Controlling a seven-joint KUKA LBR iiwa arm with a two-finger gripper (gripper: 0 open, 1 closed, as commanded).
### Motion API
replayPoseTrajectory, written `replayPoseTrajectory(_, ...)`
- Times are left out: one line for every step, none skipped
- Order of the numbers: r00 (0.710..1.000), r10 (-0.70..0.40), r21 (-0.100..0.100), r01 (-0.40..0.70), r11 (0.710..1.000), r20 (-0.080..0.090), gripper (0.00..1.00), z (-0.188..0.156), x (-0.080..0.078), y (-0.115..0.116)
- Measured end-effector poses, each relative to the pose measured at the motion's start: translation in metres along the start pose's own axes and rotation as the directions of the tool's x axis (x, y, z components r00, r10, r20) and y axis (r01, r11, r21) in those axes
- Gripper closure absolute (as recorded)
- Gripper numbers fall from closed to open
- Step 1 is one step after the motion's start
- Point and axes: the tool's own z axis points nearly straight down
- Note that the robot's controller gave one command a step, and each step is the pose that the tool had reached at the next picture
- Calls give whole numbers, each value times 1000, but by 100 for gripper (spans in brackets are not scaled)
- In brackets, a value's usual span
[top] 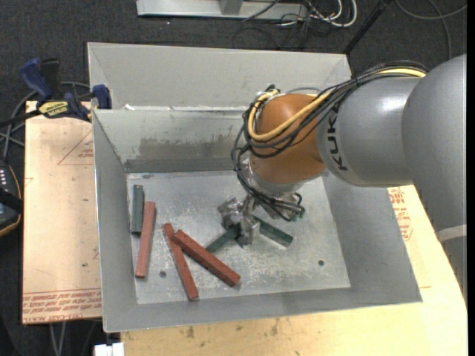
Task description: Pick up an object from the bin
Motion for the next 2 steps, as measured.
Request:
replayPoseTrajectory(982,-190,6,190,982,10,100,-146,-69,4)
replayPoseTrajectory(935,-354,4,354,935,4,100,-192,-66,1)
